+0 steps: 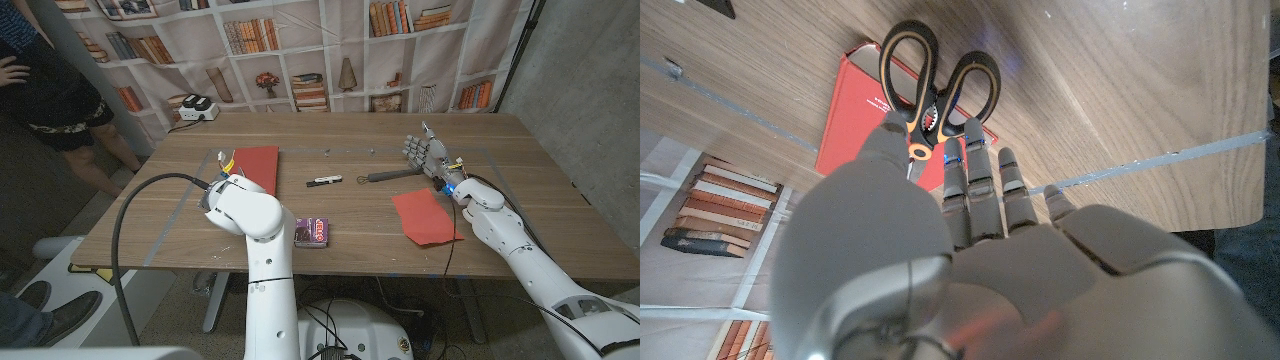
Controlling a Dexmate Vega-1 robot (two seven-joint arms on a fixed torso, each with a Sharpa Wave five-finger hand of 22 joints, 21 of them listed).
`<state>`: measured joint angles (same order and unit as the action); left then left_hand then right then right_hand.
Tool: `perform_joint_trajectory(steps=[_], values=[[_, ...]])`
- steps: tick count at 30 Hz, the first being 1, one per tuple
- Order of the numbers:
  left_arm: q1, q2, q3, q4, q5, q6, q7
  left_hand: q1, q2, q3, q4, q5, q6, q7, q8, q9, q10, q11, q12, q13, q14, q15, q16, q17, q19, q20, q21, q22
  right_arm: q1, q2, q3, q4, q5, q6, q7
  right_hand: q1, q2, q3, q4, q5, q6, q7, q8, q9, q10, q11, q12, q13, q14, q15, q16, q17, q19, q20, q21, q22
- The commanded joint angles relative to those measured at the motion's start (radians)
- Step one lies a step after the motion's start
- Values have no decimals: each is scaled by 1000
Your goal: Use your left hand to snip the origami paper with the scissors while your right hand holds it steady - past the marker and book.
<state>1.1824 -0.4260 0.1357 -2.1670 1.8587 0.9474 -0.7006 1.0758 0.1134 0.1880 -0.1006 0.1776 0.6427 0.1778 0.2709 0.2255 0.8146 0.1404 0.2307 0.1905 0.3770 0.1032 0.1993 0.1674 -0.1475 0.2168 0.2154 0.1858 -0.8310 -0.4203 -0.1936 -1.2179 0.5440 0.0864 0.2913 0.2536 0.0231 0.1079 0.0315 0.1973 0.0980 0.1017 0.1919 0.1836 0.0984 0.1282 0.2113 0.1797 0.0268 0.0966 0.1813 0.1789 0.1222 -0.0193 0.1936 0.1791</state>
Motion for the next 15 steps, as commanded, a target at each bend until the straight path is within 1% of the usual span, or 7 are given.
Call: perform_joint_trajectory(steps=[1, 2, 7, 9, 12, 13, 15], values=[[-1, -25, -11, 3, 24, -2, -10, -8, -6, 4, 2, 1, 32, 29, 15, 9, 43, -10, 9, 0, 36, -1, 7, 3, 21, 2, 8, 1, 5, -2, 2, 12, 2, -4, 2, 7, 9, -1, -4, -1, -3, -5, 3, 4, 4, 5, -3, 4, -1, 7, 3, 3, 0, 3, 5, 5], [1, -27, -12, 0, 23, -1, -5, -9, -6, 5, 2, 1, 33, 29, 15, 9, 39, -11, 6, -1, 36, 0, 6, 3, 24, 2, 8, 1, 6, -2, 2, 14, 2, -5, 3, 7, 9, -1, -4, -1, -4, -5, 3, 4, 3, 5, -3, 4, -1, 8, 3, 3, 0, 3, 5, 5], [6, -27, -6, -5, 29, 20, 7, -11, -8, 5, 2, 1, 21, 30, 8, 10, 29, 1, -3, -1, 30, 4, -1, 3, 33, 3, 8, 0, 13, -4, -1, 20, 1, -11, 8, 7, 10, -2, -4, -1, -5, -7, 2, 4, 3, 6, -3, 4, -1, 9, 3, 3, -1, 5, 4, 5], [6, -27, -5, -6, 32, 29, 8, -13, -10, 4, 2, 1, 9, 31, 2, 9, 23, 5, -9, -1, 24, 12, -6, 4, 38, 3, 7, 0, 16, -5, -3, 23, -2, -14, 9, 7, 10, -2, -5, -1, -5, -7, 2, 4, 3, 5, -3, 4, -1, 9, 3, 3, -2, 5, 4, 5], [-1, -27, -6, 2, 70, 38, -18, -15, -9, 5, 3, 1, 0, 32, -4, 9, 16, 7, -14, 0, 24, 13, -7, 4, 41, 4, 7, 0, 20, -5, -4, 28, -3, -15, 13, 7, 10, -2, -5, -1, -5, -7, 2, 4, 3, 6, -3, 4, -1, 11, 3, 3, -2, 6, 4, 5], [-5, -27, -8, 5, 87, 37, -36, -19, -8, 4, 6, 1, -7, 32, -8, 8, 15, 7, -16, 0, 16, 22, -10, 5, 45, 4, 7, 0, 22, -4, -4, 30, -3, -15, 13, 7, 10, -2, -5, -1, -5, -7, 2, 4, 3, 6, -3, 4, -2, 11, 3, 3, -2, 6, 4, 5], [-10, -27, -13, 9, 106, 31, -60, -29, -5, 3, 12, 0, -19, 34, -15, 8, -4, 19, -26, 0, 3, 44, -14, 7, 49, 5, 5, 0, 24, -2, -4, 35, -3, -12, 15, 7, 10, -2, -5, -1, -5, -8, 2, 4, 3, 6, -3, 4, -2, 11, 3, 3, -3, 6, 4, 5]])
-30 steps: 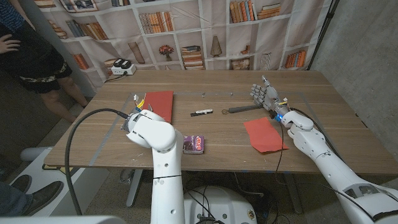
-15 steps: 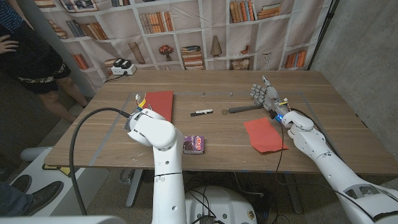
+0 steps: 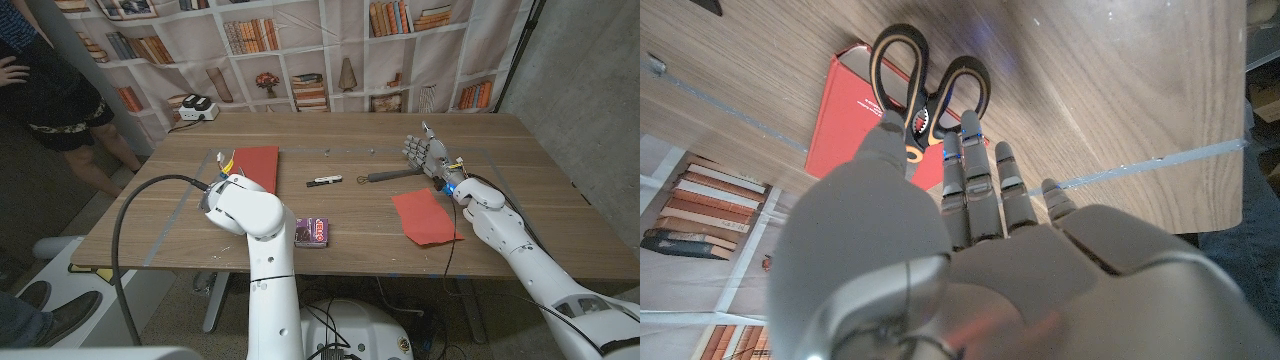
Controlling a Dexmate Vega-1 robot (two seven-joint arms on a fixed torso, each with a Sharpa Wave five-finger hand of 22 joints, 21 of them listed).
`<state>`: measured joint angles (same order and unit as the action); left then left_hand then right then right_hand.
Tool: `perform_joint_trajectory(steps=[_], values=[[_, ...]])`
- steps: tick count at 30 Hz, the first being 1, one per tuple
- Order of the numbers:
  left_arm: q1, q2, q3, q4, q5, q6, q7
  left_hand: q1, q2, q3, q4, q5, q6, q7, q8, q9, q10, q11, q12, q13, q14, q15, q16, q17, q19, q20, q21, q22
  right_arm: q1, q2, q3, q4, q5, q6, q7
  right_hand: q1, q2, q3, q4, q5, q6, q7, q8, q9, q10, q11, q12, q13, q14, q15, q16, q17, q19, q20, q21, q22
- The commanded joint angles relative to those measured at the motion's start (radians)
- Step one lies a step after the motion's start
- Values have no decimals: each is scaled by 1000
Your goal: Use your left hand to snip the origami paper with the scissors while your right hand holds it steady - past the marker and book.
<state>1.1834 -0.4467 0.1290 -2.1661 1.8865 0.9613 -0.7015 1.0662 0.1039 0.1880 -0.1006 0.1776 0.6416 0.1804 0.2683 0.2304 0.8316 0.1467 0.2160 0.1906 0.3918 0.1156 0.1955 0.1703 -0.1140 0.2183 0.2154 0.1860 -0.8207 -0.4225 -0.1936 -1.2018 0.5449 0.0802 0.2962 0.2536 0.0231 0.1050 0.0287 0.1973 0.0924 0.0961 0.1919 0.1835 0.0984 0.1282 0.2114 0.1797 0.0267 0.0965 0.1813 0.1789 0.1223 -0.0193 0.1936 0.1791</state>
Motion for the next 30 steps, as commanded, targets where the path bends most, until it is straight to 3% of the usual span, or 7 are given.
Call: perform_joint_trajectory(steps=[1, 7, 15, 30], values=[[-16, -6, -8, 14, 96, 16, -77, -23, 5, 2, 14, -1, -21, 32, -14, 3, -25, 16, -13, 0, -13, 36, -10, 4, 16, 4, 4, 0, 15, 0, -4, 20, -4, -6, 11, 7, 11, 1, -2, -1, 0, -2, 2, 4, 3, 6, -3, 4, -2, 11, 3, 3, -3, 7, 4, 5], [-31, -6, -11, 34, 124, 7, -98, -47, 3, -5, 26, -1, -55, 33, -34, 1, -66, 35, -24, 1, -47, 62, -16, 6, 8, 4, -6, 0, 22, 4, -6, 34, -5, -5, 19, 6, 11, 1, -3, -1, -2, -2, 1, 4, 3, 6, -3, 4, -1, 12, 3, 3, -3, 7, 4, 5], [-43, -6, -23, 42, 99, -23, -113, -57, 8, -5, 32, 0, -65, 33, -40, 1, -74, 39, -23, 2, -56, 67, -13, 6, 1, 4, -11, 0, 23, 4, -5, 36, -7, -6, 24, 6, 11, 0, -4, -2, -1, -3, 2, 4, 4, 4, -3, 4, -1, 11, 4, 3, -3, 8, 5, 5], [-41, -6, -19, 50, 107, -34, -136, -58, 14, -1, 32, 1, -55, 32, -37, 3, -61, 26, -14, 2, -47, 58, -7, 5, -4, 4, -14, 0, 26, 5, -5, 43, -3, -5, 36, 5, 11, -1, -5, -2, 0, -3, 2, 4, 7, 5, -2, 4, 0, 12, 4, 3, -3, 8, 5, 5]])
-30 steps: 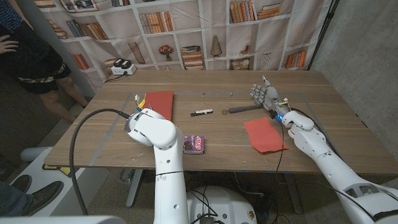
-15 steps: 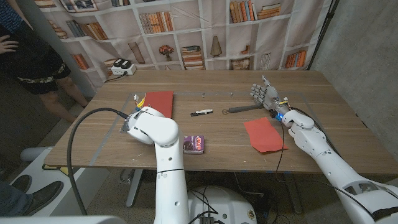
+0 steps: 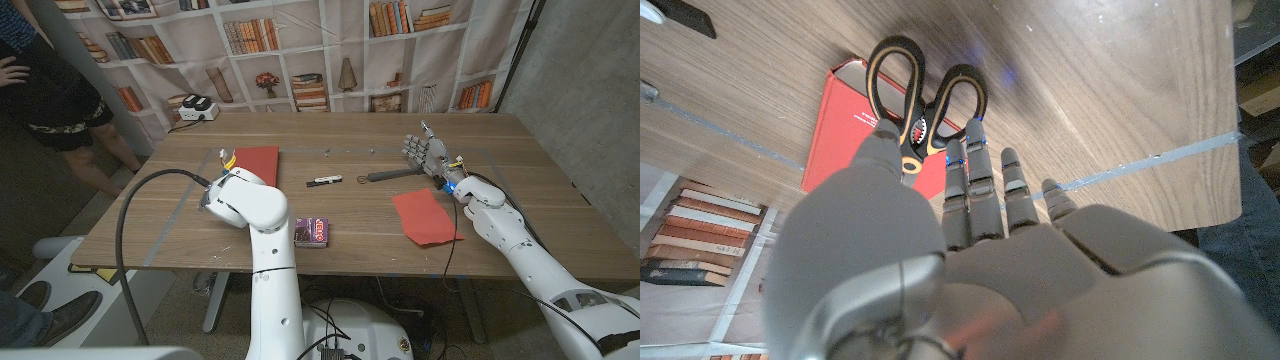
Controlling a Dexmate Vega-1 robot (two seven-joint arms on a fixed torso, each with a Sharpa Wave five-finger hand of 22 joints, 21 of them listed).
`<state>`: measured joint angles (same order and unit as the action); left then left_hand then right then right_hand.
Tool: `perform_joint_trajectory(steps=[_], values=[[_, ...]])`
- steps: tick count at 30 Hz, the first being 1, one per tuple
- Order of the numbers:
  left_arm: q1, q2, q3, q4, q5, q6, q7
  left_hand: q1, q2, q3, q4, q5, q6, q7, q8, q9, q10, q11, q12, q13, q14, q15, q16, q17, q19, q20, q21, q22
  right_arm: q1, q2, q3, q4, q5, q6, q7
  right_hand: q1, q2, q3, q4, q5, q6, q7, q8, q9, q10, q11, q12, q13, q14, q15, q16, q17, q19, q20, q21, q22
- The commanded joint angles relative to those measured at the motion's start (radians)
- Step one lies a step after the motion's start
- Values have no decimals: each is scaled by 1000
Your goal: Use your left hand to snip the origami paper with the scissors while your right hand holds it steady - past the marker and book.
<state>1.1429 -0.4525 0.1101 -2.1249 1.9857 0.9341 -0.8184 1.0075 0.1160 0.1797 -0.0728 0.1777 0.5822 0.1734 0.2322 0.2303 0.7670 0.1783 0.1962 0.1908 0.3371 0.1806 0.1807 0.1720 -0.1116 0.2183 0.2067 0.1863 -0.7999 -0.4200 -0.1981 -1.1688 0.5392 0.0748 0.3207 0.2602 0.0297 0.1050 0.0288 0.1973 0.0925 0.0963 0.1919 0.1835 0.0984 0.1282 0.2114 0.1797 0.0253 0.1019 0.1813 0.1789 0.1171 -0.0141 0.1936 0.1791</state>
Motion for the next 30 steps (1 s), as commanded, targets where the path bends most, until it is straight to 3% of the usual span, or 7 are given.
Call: perform_joint_trajectory(steps=[1, 22, 30], values=[[0, 0, -1, 8, 5, -7, -20, 1, 2, 7, 4, 1, 5, 39, -1, 3, 4, -6, 6, 1, 8, -8, 8, 3, -6, 4, -5, 0, 7, 4, -1, 13, 2, 2, 13, -2, 5, -1, -6, -2, 0, -3, 2, 4, 7, 3, -2, 4, 1, 6, 4, 3, 2, 2, 5, 5], [-26, 0, 2, 44, 39, 3, -38, -5, 11, 10, 9, 1, 12, 40, 1, 5, 9, -1, 8, 2, 13, 1, 10, 3, -3, 4, -4, 1, 16, 10, 4, 49, 8, -8, 26, -2, 7, -2, -8, -2, 1, -4, 3, 4, 8, 2, -2, 4, 1, 7, 4, 3, 3, 2, 6, 5], [-42, 0, -2, 73, 96, 26, -71, -16, 14, 11, 15, 0, 47, 38, 12, 8, 58, -8, 22, 1, 39, 10, 17, 2, 13, 3, 1, 2, 38, 16, -1, 77, 2, -6, 38, -3, 7, -3, -8, -2, 1, -4, 3, 4, 9, 4, -1, 4, 2, 8, 4, 3, 3, 2, 6, 5]])
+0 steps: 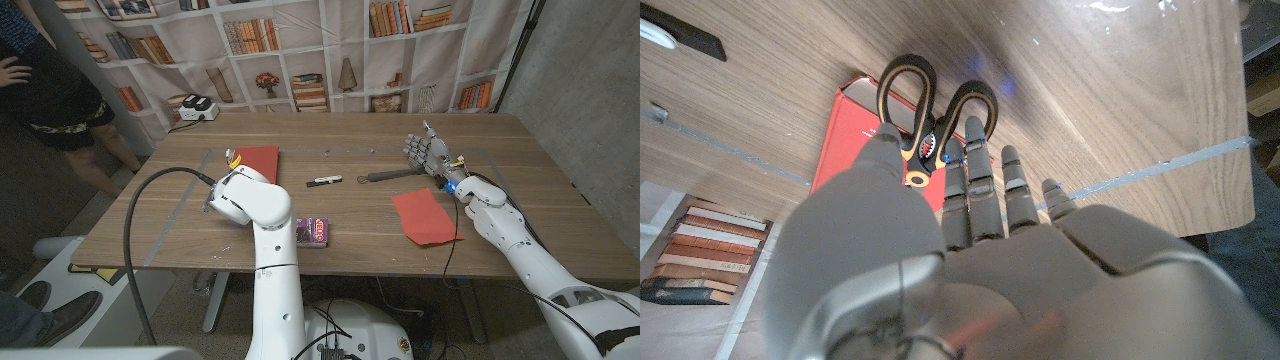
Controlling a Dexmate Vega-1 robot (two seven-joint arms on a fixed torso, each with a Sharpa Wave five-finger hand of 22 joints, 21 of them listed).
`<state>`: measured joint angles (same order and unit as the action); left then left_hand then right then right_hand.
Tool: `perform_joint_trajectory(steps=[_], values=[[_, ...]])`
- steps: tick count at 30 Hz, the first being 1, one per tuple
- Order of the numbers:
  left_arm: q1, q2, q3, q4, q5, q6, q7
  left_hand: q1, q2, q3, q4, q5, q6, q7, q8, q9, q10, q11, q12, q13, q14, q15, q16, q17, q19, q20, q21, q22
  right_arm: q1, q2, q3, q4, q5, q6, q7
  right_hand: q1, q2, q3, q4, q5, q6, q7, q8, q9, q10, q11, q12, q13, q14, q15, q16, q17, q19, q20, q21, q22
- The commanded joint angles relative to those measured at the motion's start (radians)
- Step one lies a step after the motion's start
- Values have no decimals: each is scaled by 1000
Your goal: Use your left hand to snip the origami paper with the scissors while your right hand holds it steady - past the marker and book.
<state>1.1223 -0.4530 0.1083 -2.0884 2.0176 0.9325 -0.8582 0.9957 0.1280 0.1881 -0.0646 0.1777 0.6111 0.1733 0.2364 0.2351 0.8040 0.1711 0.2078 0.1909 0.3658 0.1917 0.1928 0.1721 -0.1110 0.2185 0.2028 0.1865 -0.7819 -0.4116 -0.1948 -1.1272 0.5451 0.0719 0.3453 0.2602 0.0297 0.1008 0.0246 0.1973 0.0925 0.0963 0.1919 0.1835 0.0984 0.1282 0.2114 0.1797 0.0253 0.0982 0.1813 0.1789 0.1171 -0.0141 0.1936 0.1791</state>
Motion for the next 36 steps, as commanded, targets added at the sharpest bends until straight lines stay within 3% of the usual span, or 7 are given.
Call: perform_joint_trajectory(steps=[1, 12, 28, 36], values=[[-24, 0, -4, 38, 66, 26, -40, -5, 3, 3, 6, 0, 23, 38, 10, 3, 24, 2, 10, 1, 12, -1, 5, 2, 14, 3, 5, 1, 23, 9, -5, 39, -5, -3, 15, -3, 7, 1, -4, -2, 1, -3, 3, 4, 9, 3, -2, 4, 2, 11, 4, 3, 3, 2, 6, 5], [-55, 0, -21, 79, 112, 31, -74, -8, 2, 7, 6, 0, 61, 38, 19, 4, 51, -6, 7, 0, 37, 5, 11, 2, 29, 3, 7, 1, 43, 18, -8, 69, -12, -1, 28, -3, 8, 1, -5, -2, 1, -4, 3, 4, 9, 3, -2, 4, 2, 12, 4, 3, 2, 3, 6, 5], [-102, 0, -32, 135, 201, 19, -144, -14, 2, 8, 9, 0, 59, 38, 10, -2, 36, 8, -3, 0, 40, 8, 6, 3, 40, 4, 7, 1, 48, 21, -1, 91, -10, -2, 38, -4, 9, 0, -7, -2, 1, -4, 3, 5, 10, 3, -2, 4, 2, 10, 4, 3, 3, 3, 7, 5], [-138, 0, -44, 200, 257, 41, -157, -19, 4, 8, 12, 0, 60, 38, 7, -4, 36, 8, -3, 0, 44, 10, 6, 3, 43, 4, 7, 1, 52, 21, -1, 97, -14, -8, 36, -4, 9, -1, -7, -2, 1, -4, 3, 5, 12, 4, -1, 4, 2, 11, 4, 3, 3, 4, 7, 5]])
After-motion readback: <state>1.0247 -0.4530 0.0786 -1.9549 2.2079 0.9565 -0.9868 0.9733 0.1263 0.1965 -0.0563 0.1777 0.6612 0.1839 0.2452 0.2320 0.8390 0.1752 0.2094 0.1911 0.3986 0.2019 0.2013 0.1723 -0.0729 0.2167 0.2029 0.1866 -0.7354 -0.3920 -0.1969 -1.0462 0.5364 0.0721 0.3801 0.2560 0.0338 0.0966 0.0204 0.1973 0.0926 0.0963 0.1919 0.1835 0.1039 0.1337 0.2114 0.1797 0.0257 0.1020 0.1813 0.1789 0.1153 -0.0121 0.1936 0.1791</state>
